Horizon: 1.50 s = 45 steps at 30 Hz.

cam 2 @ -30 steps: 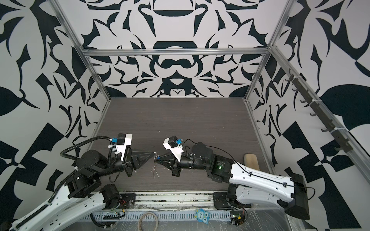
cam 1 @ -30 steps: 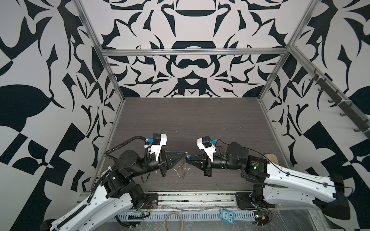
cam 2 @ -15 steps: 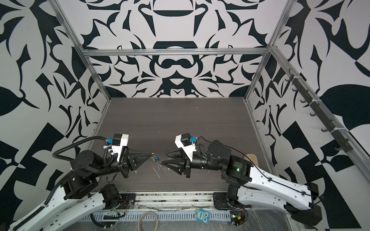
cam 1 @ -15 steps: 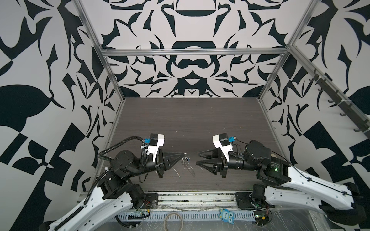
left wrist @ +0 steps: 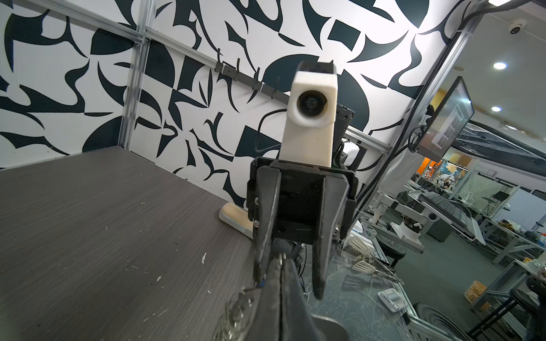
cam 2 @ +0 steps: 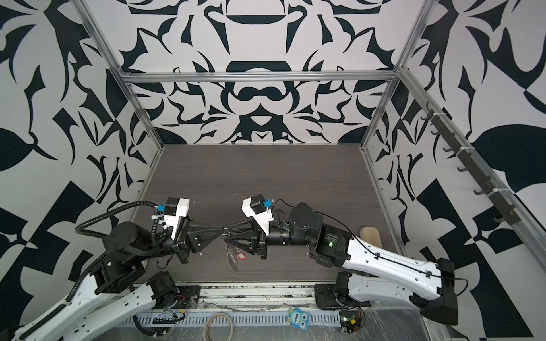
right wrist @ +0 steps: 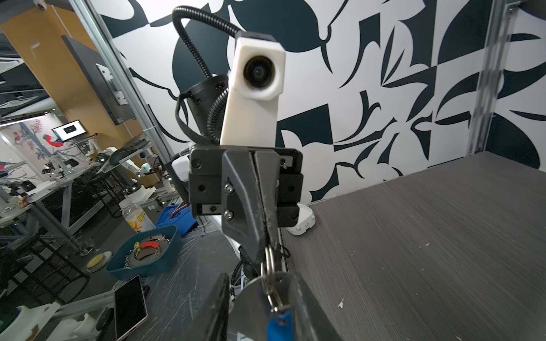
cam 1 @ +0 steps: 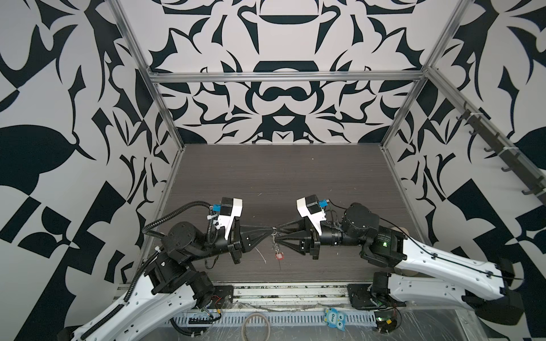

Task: Remove the keys from the keyring

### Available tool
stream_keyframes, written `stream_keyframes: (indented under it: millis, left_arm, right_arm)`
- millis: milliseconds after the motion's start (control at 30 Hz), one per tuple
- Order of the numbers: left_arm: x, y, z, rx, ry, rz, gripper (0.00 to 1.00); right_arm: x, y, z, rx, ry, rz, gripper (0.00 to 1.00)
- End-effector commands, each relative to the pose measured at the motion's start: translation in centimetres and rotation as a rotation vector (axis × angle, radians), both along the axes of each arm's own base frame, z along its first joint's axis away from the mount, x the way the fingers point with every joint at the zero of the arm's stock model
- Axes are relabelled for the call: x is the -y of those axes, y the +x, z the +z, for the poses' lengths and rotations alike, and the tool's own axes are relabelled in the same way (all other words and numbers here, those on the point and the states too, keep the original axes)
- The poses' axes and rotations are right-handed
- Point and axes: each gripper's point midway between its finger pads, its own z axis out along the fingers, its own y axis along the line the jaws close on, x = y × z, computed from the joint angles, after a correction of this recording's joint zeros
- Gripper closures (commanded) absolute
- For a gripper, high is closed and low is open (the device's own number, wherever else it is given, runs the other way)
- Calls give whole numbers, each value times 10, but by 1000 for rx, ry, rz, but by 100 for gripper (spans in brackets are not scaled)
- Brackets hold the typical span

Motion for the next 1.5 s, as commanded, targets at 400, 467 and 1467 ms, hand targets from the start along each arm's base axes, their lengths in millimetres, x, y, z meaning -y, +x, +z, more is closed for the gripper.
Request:
stream_keyframes:
  millis: [400, 467, 1467]
  left_arm:
    - [-3, -4, 15, 27, -52, -15, 100]
    - [-1, -4, 15, 20, -52, -19, 100]
    - [11, -7, -37, -150, 390, -93, 71]
  right_arm:
    - [2, -3, 19, 11, 89, 15, 98]
    - [2, -2, 17, 3, 84, 10, 100]
    - [10, 0, -18, -136, -451, -11, 100]
